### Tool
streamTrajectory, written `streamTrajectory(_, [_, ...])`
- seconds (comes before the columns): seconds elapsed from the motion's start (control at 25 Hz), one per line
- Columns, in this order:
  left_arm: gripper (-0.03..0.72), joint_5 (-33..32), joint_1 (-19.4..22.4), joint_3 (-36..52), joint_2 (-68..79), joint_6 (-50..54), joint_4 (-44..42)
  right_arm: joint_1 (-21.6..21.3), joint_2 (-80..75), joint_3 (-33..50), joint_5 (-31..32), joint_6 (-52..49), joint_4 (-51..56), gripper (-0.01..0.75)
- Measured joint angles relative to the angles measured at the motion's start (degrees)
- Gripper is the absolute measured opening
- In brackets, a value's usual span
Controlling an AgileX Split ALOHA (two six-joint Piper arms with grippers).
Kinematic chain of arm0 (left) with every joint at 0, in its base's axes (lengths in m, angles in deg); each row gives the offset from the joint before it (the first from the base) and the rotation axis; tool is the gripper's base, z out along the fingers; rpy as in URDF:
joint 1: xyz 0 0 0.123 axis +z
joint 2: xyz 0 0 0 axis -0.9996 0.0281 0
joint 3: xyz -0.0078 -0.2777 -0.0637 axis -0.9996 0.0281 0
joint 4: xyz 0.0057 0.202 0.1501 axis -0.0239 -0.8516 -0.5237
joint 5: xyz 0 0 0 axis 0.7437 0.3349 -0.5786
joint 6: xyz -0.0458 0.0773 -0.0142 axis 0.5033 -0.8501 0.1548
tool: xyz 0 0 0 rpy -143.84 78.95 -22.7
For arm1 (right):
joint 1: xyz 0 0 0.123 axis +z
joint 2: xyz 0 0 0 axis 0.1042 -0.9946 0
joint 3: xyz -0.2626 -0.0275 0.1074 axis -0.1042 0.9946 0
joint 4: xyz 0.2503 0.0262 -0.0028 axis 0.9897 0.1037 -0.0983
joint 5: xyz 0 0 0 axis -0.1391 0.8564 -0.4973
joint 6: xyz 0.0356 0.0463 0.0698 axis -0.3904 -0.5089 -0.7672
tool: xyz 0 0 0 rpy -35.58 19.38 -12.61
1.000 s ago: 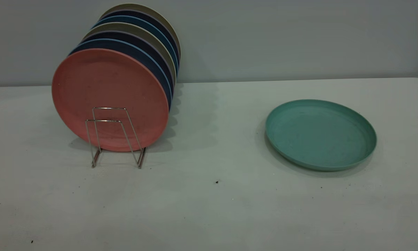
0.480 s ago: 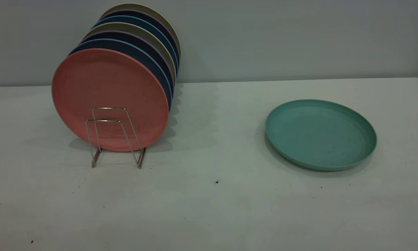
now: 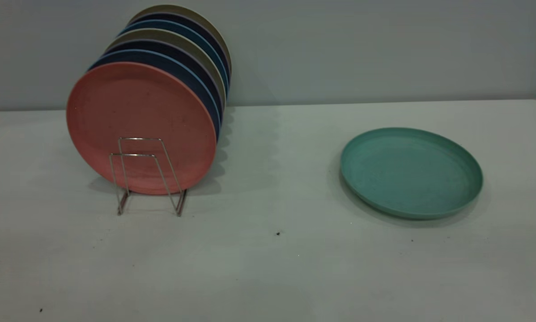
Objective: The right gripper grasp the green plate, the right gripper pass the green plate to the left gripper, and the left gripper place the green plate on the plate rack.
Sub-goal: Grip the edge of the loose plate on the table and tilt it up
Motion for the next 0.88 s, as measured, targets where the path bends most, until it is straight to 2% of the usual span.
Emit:
streamTrajectory(0.2, [0.505,6.05,0.0,-7.5,19.71,-1.67,3.35,0.0,-17.41,-4.57,-4.43,9.55,9.19,0.534])
streamTrajectory(0.48, [0.507,10.56,0.0,-17.74,39.17,-10.19,13.33,0.0,-38.82,-6.03,-12.44,28.15,27.3,0.542])
streamTrajectory(0.68, [0.507,13.39,-0.25,-22.35,49.31,-19.36,27.27,0.0,-52.7,-8.41,-15.12,40.84,39.55,0.539])
streamTrajectory(0.88, [0.507,15.78,-5.48,-25.51,58.91,-26.76,35.57,0.0,-66.77,-14.6,-16.41,45.7,44.77,0.538])
